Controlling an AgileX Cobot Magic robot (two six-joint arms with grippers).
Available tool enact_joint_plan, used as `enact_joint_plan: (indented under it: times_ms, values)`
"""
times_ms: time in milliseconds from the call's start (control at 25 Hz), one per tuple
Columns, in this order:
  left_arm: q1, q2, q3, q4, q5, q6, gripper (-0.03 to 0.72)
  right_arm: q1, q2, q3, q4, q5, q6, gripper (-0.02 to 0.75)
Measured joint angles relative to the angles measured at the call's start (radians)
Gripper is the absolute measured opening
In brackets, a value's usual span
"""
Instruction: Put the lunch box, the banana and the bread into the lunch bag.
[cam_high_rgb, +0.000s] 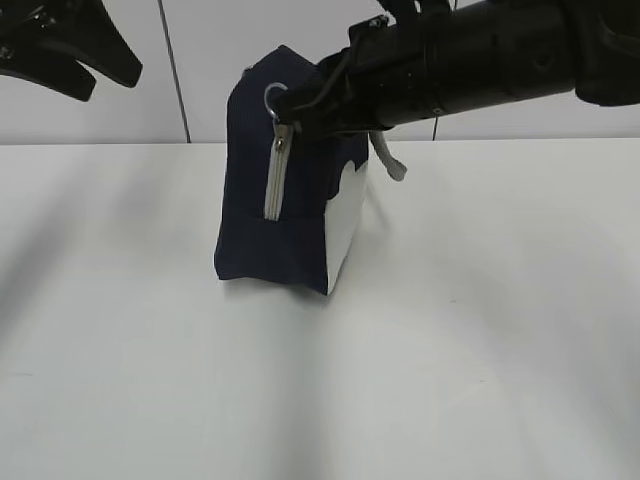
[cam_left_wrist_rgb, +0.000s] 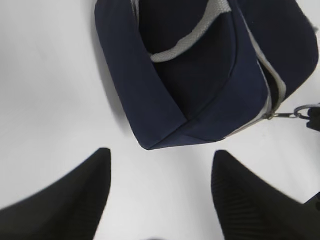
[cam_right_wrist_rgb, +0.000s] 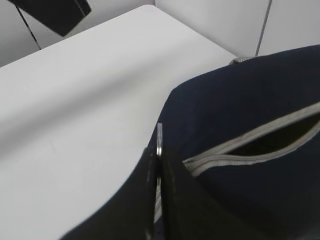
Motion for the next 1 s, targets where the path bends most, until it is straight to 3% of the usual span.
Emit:
enact_joint_plan:
  times_ms: [1000]
  values:
    - [0.0,0.0,0.0,-0.035,0.0,0.031,0.442,-0.001,0.09,-0.131,-0.009,-0.021,0.009,-0.016]
